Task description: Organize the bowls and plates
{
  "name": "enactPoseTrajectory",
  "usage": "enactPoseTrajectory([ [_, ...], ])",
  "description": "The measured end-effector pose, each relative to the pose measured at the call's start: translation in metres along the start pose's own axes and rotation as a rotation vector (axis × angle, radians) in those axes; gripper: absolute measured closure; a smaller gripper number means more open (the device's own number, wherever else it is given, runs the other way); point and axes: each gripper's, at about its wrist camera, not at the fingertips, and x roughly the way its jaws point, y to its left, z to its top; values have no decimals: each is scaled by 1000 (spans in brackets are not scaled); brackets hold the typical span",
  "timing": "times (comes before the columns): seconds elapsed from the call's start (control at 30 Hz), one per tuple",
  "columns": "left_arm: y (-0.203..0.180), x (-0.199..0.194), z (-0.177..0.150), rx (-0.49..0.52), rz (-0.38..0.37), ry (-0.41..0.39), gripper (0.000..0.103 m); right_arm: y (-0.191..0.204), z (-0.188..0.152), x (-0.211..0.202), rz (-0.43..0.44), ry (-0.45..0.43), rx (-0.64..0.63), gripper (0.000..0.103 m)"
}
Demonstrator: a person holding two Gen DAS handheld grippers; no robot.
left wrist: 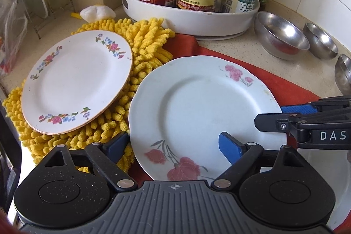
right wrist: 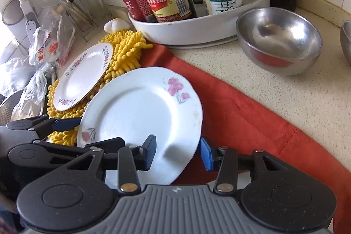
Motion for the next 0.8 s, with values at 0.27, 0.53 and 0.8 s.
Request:
enactPoseTrajectory([
  [0.27, -11, 0, 5, 48, 46, -31, 12, 4, 1, 2, -18, -10, -7, 62],
  [0.53, -8, -6, 4, 25, 47, -16, 16, 6, -1, -6, -8, -24, 12, 62],
  [0.8, -7, -14, 3, 16, 46, -22, 19, 11, -2, -17, -3, -44, 12, 62],
])
